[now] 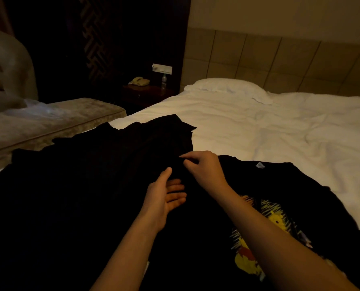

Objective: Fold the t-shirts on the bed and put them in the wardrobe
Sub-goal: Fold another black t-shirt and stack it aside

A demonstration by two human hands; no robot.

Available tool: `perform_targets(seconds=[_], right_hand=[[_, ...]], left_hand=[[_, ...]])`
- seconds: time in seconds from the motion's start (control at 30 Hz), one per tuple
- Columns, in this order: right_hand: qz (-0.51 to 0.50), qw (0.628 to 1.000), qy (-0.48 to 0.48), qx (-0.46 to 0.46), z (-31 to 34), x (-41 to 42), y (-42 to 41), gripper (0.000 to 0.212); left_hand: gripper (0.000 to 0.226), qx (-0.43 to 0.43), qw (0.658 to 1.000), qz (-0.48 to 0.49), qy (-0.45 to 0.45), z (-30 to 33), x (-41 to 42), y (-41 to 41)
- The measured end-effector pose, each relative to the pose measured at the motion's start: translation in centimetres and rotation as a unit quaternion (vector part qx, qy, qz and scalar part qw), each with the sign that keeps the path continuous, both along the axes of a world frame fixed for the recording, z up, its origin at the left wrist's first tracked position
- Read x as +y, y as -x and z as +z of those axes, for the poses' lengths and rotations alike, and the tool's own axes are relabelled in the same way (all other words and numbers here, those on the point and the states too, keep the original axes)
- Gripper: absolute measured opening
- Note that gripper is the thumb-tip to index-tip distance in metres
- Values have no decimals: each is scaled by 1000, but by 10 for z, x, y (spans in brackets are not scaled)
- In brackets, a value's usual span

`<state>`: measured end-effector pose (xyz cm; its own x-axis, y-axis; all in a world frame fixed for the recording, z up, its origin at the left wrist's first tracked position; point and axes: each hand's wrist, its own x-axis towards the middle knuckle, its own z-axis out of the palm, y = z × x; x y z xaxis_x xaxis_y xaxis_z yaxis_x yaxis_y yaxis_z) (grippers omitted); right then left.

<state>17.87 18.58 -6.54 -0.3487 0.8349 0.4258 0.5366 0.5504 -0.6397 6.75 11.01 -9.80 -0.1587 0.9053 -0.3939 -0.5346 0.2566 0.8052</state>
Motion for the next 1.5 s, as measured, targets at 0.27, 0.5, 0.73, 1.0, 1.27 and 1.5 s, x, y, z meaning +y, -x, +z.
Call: perform_targets(seconds=[0.27,0.5,0.73,1.0,1.27,1.5], right_hand=[[36,998,8,-48,-15,-1,-9,24],[36,998,-36,-39,-19,4,-18,27],[-17,998,-42,-38,-20,26,8,26],[19,993,97,-63,-15,61,59,43],[79,966,61,-237,-37,90,71,18],[187,953,217,-103,-21,91,71,32]], left_hand=[[18,-11,1000,23,9,10,25,9],[11,31,984,125,-121,28,42,23],[25,-109,959,166,-203,-8,42,66],[33,-157,956,131,-212,-27,35,69],[49,-180,954,100,-218,-29,33,75],[51,-219,943,107,-229,-27,32,74]])
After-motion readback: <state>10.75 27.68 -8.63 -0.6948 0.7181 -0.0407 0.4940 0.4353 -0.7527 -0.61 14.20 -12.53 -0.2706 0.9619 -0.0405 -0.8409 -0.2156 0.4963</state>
